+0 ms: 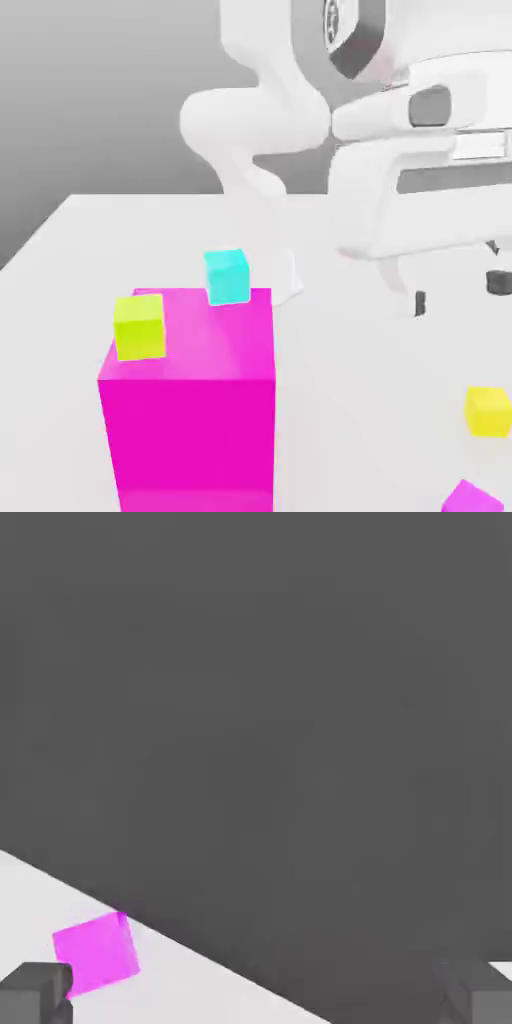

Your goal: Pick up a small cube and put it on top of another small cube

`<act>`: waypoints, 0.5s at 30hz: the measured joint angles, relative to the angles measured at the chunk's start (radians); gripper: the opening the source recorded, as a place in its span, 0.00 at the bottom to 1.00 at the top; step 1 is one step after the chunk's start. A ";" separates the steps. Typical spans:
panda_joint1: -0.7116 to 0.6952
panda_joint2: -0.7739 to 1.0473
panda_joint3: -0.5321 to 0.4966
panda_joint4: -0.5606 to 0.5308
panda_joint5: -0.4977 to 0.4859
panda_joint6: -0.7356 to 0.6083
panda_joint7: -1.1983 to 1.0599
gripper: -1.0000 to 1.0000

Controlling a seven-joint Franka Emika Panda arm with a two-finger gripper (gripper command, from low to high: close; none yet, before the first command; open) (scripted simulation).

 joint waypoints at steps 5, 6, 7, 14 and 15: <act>0.032 0.183 0.020 0.022 -0.033 0.041 -0.032 0.50; 0.040 0.219 0.024 0.026 -0.041 0.050 -0.037 0.50; 0.048 0.256 0.028 0.031 -0.049 0.058 -0.042 0.50; 0.098 0.511 0.011 0.076 -0.106 0.184 -0.040 0.50; 0.103 0.530 0.005 0.081 -0.108 0.198 -0.039 0.00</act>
